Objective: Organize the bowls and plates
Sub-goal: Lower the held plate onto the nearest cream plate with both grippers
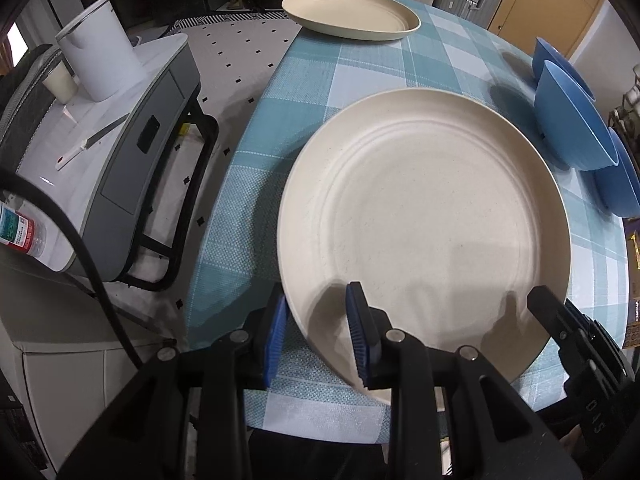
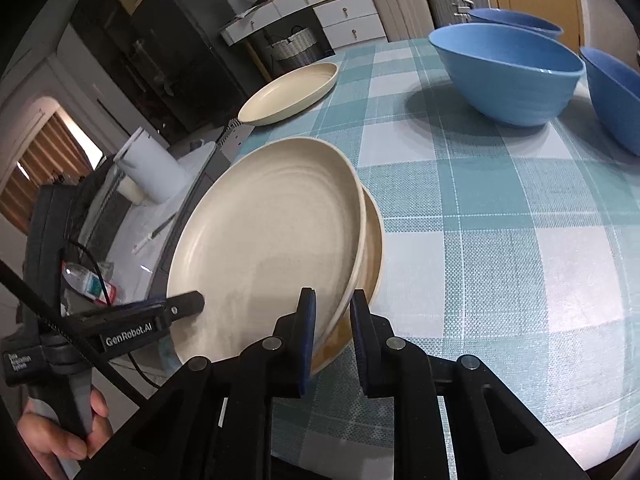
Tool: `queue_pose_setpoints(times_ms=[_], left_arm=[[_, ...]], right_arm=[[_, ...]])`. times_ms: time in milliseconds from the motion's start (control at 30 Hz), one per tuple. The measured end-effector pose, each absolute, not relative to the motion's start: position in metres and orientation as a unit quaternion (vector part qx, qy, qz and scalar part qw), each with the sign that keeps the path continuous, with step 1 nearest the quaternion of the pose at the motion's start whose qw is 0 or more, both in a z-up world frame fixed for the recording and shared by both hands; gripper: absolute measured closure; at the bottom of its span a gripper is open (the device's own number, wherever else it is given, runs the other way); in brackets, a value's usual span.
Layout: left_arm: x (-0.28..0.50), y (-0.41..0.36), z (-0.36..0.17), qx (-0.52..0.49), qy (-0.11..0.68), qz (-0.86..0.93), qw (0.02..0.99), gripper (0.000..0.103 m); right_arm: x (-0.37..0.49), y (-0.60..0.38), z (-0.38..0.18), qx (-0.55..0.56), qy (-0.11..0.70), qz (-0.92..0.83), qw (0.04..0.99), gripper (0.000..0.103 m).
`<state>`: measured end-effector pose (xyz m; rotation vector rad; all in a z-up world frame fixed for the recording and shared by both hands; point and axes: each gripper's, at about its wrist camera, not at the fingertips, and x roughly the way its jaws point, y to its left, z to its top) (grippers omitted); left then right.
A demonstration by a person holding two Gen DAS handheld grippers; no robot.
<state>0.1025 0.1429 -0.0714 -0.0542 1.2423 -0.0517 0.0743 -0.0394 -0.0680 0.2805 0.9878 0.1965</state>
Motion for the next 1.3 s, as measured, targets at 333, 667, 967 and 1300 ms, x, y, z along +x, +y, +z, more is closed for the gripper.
queue_pose_setpoints(times_ms=[333,667,967,1300], left_arm=[[0.102,0.142,-0.070,-0.027,0.581,-0.020,0.813,0.076],[0.103,0.145,-0.072,-0.037,0.584,-0.018,0.811,0.076],[0.105,0.147,-0.072,-0.047,0.586,-0.013,0.809,0.076],[0.103,0.150,-0.069,-0.059,0.582,-0.017,0.811,0.076]], right_arm=[[0.072,-0.037,-0.068,0.105,0.480,0.102,0.865,0.080],[0.080,-0.049,-0.072,0.158,0.512,0.153,0.831,0.079],[0.089,-0.058,-0.083,0.186,0.567,0.203,0.776,0.076],[0.085,-0.078,-0.071,0.169,0.545,0.169,0.804,0.076]])
